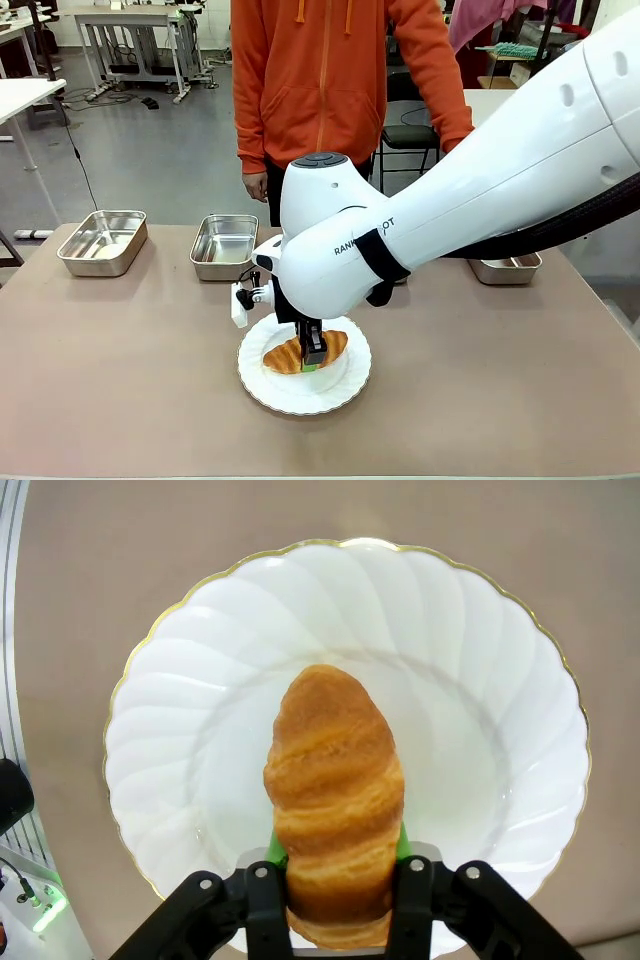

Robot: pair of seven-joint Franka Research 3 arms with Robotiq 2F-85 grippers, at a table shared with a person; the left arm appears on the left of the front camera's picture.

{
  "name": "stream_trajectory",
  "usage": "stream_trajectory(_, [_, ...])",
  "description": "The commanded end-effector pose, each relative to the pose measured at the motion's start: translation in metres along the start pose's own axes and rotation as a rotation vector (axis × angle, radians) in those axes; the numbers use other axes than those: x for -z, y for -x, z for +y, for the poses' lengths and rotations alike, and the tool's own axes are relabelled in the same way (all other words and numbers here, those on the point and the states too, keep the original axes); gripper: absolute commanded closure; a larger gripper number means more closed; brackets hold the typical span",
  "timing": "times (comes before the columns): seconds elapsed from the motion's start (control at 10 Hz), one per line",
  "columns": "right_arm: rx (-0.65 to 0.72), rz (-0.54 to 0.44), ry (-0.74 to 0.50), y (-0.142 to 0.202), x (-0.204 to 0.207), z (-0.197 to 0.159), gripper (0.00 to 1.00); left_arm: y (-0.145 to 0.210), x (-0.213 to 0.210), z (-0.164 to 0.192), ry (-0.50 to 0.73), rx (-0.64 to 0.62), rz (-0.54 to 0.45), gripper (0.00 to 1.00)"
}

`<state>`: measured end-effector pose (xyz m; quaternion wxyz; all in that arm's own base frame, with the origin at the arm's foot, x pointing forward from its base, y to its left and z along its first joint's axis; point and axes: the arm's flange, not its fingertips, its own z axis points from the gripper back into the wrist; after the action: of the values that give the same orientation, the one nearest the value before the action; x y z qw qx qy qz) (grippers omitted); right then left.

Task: Place the bread in the container.
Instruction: Place the Butter Roll into the Airtight Container indicated by the human.

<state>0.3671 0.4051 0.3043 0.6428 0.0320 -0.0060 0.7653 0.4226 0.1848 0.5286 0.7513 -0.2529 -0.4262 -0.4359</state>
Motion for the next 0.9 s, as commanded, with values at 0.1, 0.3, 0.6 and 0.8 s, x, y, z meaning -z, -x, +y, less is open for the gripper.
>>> stream_trajectory(0.1, [0.158, 0.013, 0.047, -0.009, -0.045, 0.009, 0.59, 0.0, -0.002, -0.001, 0.007, 0.014, -0.014, 0.0])
stream_trajectory(0.3, [0.334, 0.001, 0.077, -0.004, -0.116, 0.02, 0.59, 0.0, -0.002, -0.001, 0.007, 0.014, -0.014, 0.0])
stream_trajectory(0.6, [0.772, -0.081, 0.116, 0.062, -0.213, 0.043, 0.59, 0.0, -0.002, -0.001, 0.007, 0.014, -0.014, 0.0])
stream_trajectory(0.8, [1.155, -0.125, 0.127, 0.139, -0.24, 0.042, 0.59, 0.0, -0.002, -0.001, 0.007, 0.014, -0.014, 0.0])
